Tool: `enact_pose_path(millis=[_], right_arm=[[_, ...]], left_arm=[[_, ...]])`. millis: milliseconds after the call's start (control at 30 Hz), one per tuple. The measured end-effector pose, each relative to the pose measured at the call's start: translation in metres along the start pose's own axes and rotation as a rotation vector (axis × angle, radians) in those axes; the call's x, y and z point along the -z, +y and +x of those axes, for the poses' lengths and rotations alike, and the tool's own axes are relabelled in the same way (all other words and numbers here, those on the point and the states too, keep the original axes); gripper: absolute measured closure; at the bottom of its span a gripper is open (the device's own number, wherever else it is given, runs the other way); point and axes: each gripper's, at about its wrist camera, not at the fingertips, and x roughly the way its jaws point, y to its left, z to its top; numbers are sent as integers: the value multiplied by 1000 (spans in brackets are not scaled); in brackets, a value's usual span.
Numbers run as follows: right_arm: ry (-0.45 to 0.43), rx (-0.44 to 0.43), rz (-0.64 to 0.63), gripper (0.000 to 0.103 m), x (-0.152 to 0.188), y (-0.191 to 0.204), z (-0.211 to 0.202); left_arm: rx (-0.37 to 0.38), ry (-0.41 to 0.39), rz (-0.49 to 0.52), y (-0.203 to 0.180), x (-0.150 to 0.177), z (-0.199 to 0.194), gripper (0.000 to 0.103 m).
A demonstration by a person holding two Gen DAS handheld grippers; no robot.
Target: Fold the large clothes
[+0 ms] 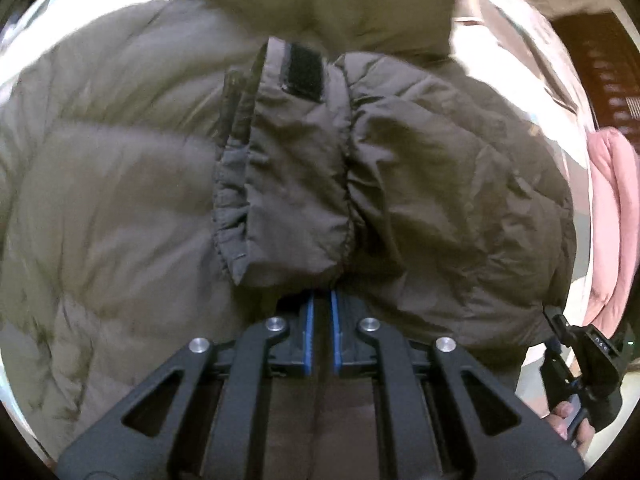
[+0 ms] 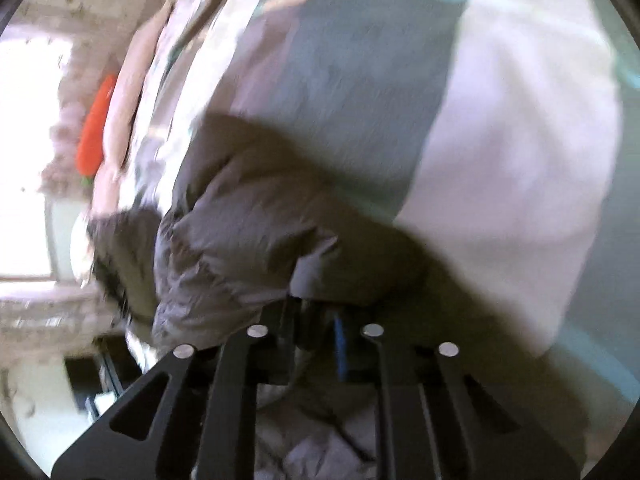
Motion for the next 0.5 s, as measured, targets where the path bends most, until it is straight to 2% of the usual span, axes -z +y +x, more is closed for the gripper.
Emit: enact_pose_path(millis=[33,67,133,200,233,267,300,367,433,500], right_arm=[[-31,20,-10,90,-3,-3,-5],[-27,36,-18,90,-3,-5,-4],[47,83,-63,85,-2,-6,7],[94,105,-82,77,6,-6,8],[84,123,-92,75,10,-4,3],[28,178,-135,75,17,1,-10],[-17,212,-177,75,22,8,-19],[-76,246,-282,75,32,26,-27],[-68,268,-381,75,39,49,-16],[-37,285,-458,74,44,70,5]], left_arm=[[-33,-31,57,-19,-5,-5,96],[-84,-53,114,-34,-7,-6,94],[-188,-51,204,-52,-10,1,89],[-229,-25,210,-50,-12,8,88],[-246,-33,203,-48,-13,5,87],[-272,-56,209,-42,-10,-2,80],[-304,-84,221,-40,-7,-9,67],[-393,-145,248,-33,-2,-25,49],[-444,-177,282,-21,3,-34,49],[-456,-174,299,-14,5,-34,49]])
